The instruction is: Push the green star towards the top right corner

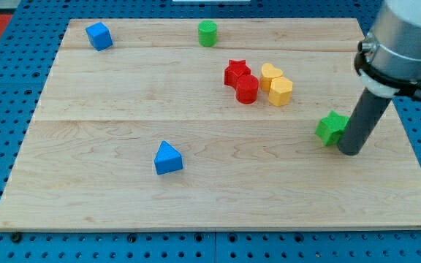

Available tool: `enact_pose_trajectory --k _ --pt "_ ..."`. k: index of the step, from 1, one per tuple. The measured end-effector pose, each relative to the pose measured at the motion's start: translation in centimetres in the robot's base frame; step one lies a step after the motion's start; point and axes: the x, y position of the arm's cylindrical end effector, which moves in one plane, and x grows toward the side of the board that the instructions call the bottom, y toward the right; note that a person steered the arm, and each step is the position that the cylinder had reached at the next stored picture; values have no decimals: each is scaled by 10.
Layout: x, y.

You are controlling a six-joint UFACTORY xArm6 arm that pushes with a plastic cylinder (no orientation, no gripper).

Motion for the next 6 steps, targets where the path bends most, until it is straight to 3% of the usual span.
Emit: enact_pose_trajectory --k 1,2,3,5,6 --pt "-55 -43" --pt "-60 -55" --pt "-70 -48" --pt "-169 -60" --pt "-193 -54"
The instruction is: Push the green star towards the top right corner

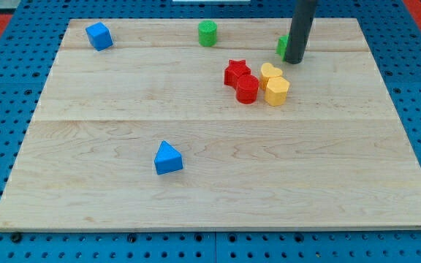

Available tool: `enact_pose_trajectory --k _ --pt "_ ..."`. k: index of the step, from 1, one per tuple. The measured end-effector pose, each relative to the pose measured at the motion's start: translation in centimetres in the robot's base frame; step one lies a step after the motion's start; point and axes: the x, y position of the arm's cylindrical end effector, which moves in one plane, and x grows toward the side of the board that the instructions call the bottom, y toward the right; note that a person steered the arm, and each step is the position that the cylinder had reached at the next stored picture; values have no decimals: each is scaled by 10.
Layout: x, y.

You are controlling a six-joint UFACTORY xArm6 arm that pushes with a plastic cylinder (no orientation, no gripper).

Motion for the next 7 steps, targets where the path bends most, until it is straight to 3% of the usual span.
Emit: enact_pose_trajectory --k 2,4,7 --pt "13 -25" --pt "-30 10" --pt "-3 14"
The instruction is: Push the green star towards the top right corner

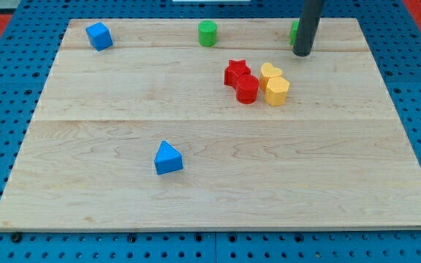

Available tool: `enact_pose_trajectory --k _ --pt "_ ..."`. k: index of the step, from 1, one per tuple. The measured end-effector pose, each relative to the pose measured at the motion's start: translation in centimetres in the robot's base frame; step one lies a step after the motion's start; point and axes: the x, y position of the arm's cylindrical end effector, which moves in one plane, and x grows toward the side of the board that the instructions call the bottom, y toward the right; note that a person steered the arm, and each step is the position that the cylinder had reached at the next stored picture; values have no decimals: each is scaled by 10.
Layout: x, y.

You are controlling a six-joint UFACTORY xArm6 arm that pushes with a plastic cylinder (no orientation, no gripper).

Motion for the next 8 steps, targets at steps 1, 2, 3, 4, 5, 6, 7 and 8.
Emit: enact_pose_trajectory --k 1,2,3,4,5,6,7,8 --pt "1 0" --pt "1 0" --pt "4 -5" --pt "4 -6" --pt "4 -6" --pt "6 11" --pt "15 36" --pt "25 35"
